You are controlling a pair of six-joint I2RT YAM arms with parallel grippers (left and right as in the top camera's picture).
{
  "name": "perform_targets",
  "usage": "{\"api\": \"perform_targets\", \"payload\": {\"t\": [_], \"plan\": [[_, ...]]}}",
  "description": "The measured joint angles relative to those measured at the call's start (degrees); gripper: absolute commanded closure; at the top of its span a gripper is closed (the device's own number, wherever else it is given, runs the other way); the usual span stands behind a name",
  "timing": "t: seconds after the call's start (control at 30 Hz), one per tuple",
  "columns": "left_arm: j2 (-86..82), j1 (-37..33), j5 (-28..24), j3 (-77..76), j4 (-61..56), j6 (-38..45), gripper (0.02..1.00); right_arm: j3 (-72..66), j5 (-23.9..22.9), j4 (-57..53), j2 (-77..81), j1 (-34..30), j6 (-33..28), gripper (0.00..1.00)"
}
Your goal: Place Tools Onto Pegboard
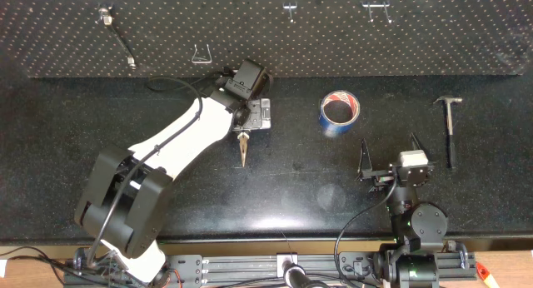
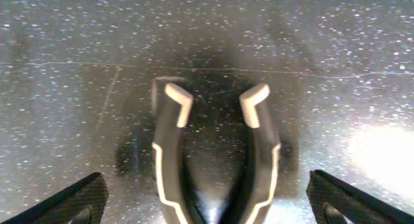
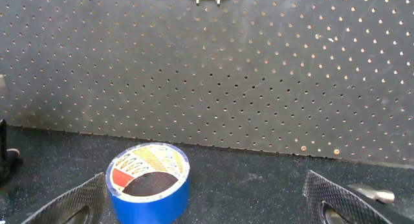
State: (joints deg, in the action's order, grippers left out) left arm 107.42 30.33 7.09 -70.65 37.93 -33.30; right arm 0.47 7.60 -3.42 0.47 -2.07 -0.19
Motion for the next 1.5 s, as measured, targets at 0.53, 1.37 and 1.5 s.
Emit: {"api": "perform_targets", "payload": {"t": [0.53, 1.37, 1.5], "plan": [[1.25, 0.00, 1.62, 0.00, -2.03, -2.89, 0.020, 0.00, 0.00, 0.02, 0.00, 0.00, 0.02, 0.020], [1.66, 0.00, 0.31, 0.00, -2.89, -3.02, 0.148, 0.00, 0.00, 0.02, 0.00, 0.00, 0.02, 0.020], [1.66, 0.02, 0.28, 0.00, -2.91, -2.32, 0.253, 0.00, 0.00, 0.02, 0.00, 0.00, 0.02, 0.020]]}}
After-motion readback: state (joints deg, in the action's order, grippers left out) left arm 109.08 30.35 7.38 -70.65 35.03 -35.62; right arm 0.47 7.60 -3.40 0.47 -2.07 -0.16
